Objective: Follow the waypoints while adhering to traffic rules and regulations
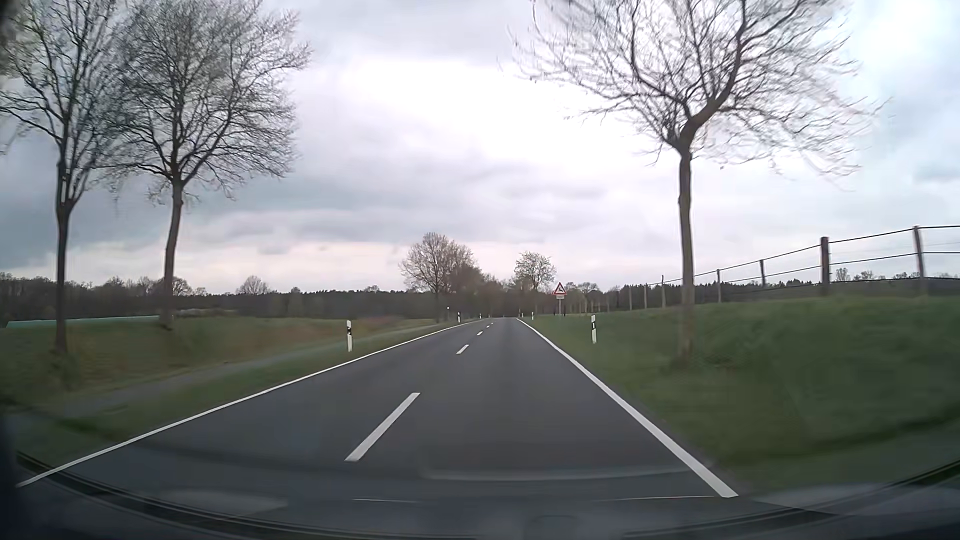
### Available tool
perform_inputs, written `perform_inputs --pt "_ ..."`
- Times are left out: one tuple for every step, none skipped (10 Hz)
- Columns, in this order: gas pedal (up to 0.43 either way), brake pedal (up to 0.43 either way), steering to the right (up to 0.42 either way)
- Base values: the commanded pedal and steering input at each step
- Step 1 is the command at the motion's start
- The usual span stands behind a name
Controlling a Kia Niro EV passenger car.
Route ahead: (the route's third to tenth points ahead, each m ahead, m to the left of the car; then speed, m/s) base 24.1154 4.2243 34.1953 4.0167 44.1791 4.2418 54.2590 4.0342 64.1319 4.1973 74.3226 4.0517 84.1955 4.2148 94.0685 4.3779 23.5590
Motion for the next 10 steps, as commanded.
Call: perform_inputs --pt "0.028 0.0 -0.001" --pt "0.028 0.0 -0.002" --pt "0.028 0.0 -0.002" --pt "0.039 0.0 -0.002" --pt "0.039 0.0 -0.002" --pt "0.039 0.0 -0.002" --pt "0.047 0.0 -0.002" --pt "0.047 0.006 -0.003" --pt "0.059 0.0 -0.003" --pt "0.087 0.0 -0.003"
